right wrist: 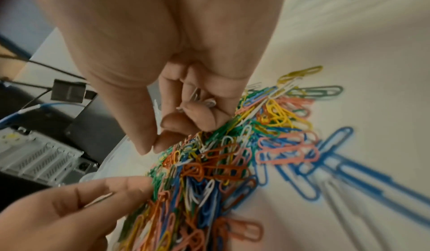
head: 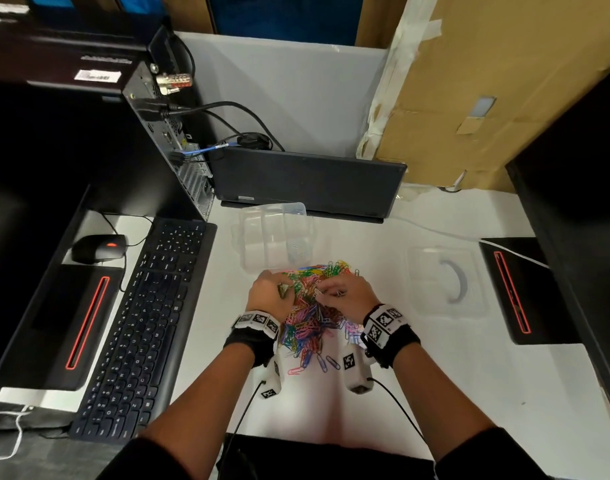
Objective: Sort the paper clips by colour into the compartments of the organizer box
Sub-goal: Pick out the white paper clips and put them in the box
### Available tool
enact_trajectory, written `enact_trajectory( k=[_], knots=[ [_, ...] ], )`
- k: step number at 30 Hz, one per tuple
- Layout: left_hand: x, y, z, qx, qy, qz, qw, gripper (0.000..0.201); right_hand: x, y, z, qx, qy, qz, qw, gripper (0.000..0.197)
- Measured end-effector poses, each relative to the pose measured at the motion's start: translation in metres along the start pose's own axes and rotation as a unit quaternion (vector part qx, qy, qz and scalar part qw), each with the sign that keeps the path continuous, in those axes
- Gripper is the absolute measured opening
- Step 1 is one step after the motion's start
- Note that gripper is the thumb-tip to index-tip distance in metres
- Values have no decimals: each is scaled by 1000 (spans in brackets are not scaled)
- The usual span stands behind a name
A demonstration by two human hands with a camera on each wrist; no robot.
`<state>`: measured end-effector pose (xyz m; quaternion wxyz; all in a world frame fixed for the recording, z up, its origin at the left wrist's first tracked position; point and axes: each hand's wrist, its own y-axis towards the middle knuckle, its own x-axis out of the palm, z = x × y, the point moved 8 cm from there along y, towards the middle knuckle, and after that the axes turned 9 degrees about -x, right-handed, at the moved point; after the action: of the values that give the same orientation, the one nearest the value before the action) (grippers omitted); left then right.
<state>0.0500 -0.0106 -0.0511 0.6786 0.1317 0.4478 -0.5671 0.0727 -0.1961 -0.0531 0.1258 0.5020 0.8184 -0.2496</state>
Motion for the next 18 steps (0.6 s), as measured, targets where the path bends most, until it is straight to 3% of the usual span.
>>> enact_trajectory(
  k=[3, 5, 8, 11, 14, 18],
  knots=[
    [-10, -2, 1, 4, -28, 37, 999, 7, 4, -3, 4, 9, 43, -28, 999, 25],
    [-15, -2, 3, 8, -39, 63, 997, 10, 9, -6, 10, 49, 132, -27, 990, 23],
    [-16, 0, 2, -5, -34, 80, 996, 15, 18, -13, 14, 120, 313, -19, 942, 18],
    [-12, 3, -2, -23, -10, 72, 997, 21, 26, -17, 8, 154, 420, -31, 894, 14],
    [-9, 3, -5, -31, 7, 61, 998, 20, 28, -18, 5, 154, 441, -42, 883, 9],
    [-6, 2, -6, -21, 16, 36, 999, 17, 25, -15, 9, 143, 413, -45, 898, 9]
  ],
)
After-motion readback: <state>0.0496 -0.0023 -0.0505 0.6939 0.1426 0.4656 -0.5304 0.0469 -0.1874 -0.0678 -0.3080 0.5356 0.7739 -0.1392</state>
